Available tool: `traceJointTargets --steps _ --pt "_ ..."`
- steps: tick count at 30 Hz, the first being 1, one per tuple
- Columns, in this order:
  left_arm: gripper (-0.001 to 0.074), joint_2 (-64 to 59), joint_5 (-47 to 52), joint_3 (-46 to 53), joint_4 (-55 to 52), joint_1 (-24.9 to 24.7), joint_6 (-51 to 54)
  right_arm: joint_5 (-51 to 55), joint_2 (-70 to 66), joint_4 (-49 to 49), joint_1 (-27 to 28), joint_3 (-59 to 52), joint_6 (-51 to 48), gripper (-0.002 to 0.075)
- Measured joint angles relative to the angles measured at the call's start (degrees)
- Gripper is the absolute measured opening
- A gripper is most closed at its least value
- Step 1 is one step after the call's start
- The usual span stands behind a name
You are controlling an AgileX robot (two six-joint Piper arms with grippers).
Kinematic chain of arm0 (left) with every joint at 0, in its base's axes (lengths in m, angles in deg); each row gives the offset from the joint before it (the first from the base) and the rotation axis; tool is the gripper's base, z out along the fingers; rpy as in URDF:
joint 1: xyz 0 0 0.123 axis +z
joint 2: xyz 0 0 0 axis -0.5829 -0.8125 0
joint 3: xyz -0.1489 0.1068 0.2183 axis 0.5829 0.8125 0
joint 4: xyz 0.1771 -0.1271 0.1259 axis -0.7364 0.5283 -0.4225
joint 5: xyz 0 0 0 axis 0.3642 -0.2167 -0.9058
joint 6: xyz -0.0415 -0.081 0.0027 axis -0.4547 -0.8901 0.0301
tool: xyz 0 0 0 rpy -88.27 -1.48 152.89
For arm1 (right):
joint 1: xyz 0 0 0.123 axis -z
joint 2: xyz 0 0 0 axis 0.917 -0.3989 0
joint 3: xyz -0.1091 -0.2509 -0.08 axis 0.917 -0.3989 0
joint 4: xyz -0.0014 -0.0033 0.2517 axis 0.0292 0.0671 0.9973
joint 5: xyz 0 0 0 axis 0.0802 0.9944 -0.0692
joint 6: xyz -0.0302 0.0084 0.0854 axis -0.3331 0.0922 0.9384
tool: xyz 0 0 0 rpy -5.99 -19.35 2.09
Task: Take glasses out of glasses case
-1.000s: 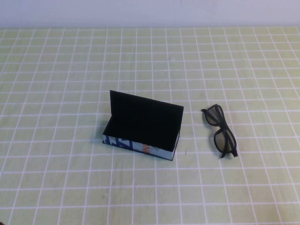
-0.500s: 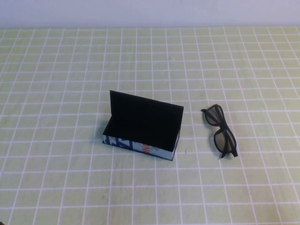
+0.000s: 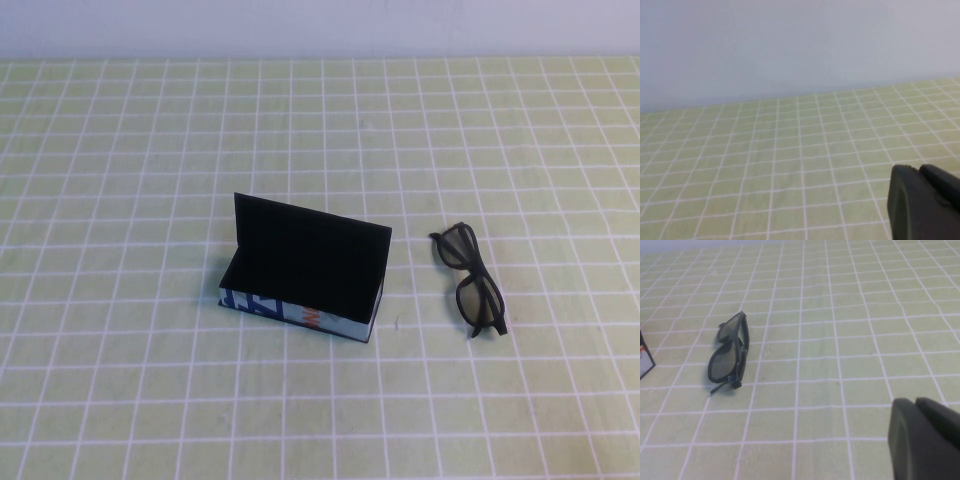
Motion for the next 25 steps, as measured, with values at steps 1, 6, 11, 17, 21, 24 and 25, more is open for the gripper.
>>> traceJointTargets --steps 1,6,11,17,21,24,25 --pt "-0.0004 0.2 -0.4 -0.2 -5.8 0.0 -5.8 0.0 0.0 0.0 0.0 0.0 0.0 -0.0018" --pt "-0.0004 2.3 -4.7 3.5 -30.8 0.0 -31.7 0.0 0.0 0.0 0.0 0.0 0.0 -0.0018" --pt "-0.0004 6.7 -7.5 8.1 -35.1 0.0 -37.3 0.0 0.0 0.0 0.0 0.0 0.1 -0.0018" --pt "-0.0004 7.4 -0.3 8.3 -36.2 0.0 -38.0 0.0 0.0 0.0 0.0 0.0 0.1 -0.0018" --pt "-0.0004 7.4 8.4 8.3 -36.4 0.0 -38.0 0.0 0.0 0.0 0.0 0.0 0.1 -0.0018" --pt "-0.0004 7.6 10.2 8.3 -36.2 0.0 -38.0 0.0 0.0 0.0 0.0 0.0 0.1 -0.0018" --pt "-0.0004 7.6 10.3 8.3 -35.9 0.0 -38.0 0.0 0.0 0.0 0.0 0.0 0.1 -0.0018"
